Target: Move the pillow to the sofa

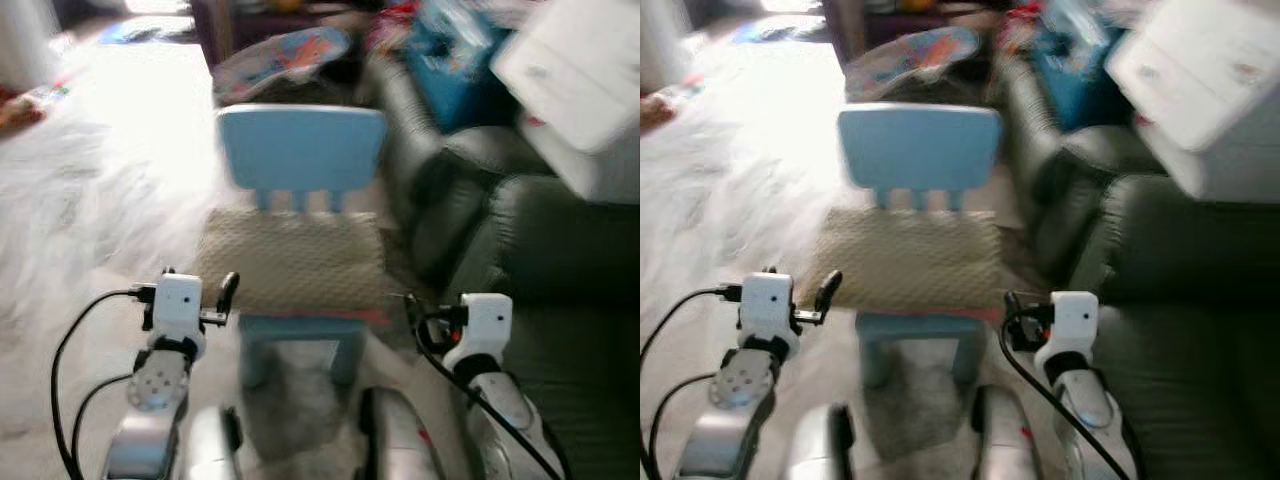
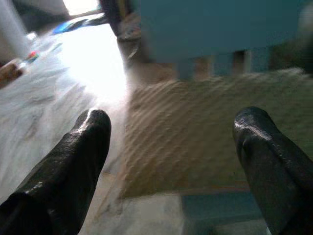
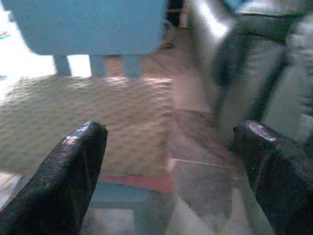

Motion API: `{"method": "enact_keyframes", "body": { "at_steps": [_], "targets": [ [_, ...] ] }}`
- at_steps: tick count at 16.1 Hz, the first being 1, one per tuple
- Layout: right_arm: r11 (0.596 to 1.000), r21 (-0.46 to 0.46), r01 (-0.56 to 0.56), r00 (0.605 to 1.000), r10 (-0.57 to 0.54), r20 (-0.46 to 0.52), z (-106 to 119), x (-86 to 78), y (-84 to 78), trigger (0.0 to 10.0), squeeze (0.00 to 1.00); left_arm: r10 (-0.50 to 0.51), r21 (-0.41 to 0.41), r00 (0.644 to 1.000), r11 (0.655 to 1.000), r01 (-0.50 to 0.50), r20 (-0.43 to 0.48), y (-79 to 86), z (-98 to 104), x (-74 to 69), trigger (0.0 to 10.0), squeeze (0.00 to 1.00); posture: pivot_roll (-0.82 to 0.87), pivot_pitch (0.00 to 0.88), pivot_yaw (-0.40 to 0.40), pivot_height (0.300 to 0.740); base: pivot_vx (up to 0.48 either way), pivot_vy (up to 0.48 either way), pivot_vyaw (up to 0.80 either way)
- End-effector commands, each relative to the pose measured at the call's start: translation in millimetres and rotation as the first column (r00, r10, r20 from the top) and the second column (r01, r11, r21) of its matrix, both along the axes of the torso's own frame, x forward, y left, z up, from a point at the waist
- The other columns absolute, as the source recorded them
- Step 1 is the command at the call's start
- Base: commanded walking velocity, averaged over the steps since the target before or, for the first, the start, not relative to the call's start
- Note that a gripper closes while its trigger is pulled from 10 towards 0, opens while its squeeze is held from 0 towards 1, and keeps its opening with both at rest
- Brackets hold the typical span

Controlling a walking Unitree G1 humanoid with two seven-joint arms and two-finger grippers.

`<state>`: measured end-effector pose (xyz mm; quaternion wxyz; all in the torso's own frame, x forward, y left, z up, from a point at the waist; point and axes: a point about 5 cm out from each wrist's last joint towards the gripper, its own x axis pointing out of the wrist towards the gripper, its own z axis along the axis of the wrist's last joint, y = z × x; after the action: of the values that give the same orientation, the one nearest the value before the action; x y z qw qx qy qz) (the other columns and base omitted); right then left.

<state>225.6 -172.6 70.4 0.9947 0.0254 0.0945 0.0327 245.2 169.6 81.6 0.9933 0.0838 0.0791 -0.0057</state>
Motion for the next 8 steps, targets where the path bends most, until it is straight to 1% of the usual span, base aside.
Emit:
{"method": "enact_keyframes", "body": {
  "at_steps": [1, 6, 8],
  "targets": [
    [1.0, -0.006, 0.02, 1.0, -0.02, 0.006, 2.3, 1.5, -5.9, 10.0, 0.0, -0.014, -0.008, 1.0, 1.0, 0.015, 0.016, -4.1, 2.8, 1.7, 10.0, 0.0, -0.03, 0.024, -0.024, 0.577, 0.48, 0.0, 0.0],
    [1.0, -0.008, 0.013, 1.0, -0.013, 0.007, 2.5, 1.8, -6.2, 10.0, 0.0, 0.0, -0.014, 1.0, 1.0, 0.0, 0.01, -4.2, 2.0, 1.1, 10.0, 0.0, -0.03, 0.02, -0.027, 0.577, 0.467, 0.0, 0.0],
    [1.0, -0.008, 0.011, 1.0, -0.011, 0.005, 2.4, 1.6, -6.2, 10.0, 0.0, 0.001, -0.01, 1.0, 1.0, -0.001, 0.019, -4.5, 2.7, 1.1, 10.0, 0.0, -0.03, 0.022, -0.028, 0.577, 0.0, 0.0, 0.0]
  ]
}}
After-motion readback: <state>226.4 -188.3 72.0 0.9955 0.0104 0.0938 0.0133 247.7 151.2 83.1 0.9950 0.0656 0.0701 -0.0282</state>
